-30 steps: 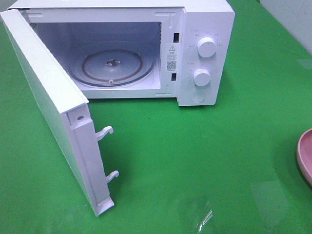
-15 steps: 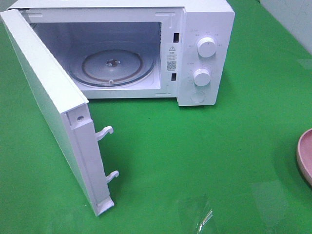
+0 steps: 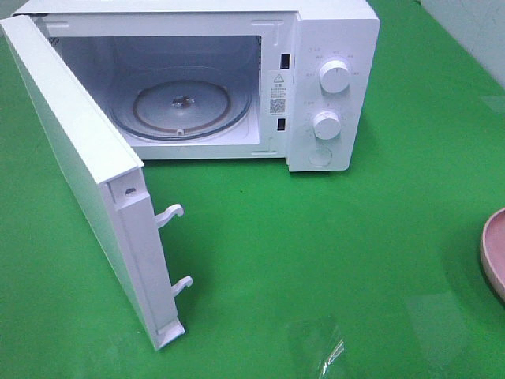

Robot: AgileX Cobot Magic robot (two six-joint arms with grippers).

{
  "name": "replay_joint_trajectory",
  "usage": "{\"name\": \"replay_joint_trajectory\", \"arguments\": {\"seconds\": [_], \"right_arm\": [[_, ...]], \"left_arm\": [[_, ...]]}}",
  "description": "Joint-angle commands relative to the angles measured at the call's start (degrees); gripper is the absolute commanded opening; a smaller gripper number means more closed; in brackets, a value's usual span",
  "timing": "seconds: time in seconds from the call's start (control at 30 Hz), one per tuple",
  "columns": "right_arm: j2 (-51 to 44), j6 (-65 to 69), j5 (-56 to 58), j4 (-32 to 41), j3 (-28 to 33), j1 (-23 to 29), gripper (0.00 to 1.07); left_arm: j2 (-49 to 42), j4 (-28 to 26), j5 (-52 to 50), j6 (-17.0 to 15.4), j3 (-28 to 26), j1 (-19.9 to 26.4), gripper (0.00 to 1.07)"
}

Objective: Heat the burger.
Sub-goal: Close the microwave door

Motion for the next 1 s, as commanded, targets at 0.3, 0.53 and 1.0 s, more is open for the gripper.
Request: {"name": "replay_joint_trajectory", "arguments": {"seconds": [0.3, 0.53, 1.0], "right_arm": [[-2.8, -1.4, -4.5, 1.1, 2.5, -3.7, 0.74], [-2.8, -1.3, -4.5, 1.1, 2.3, -3.7, 0.74], [-2.8, -1.1, -4.5, 1.1, 2.3, -3.7, 0.73]], "left_arm": [[-0.9, 0.2, -1.0, 0.2, -0.1, 0.0, 1.01], [-0.9, 0.2, -1.0, 0.2, -0.1, 0.0, 1.01], [-0.9, 0.2, -1.0, 0.2, -0.1, 0.0, 1.01]]}}
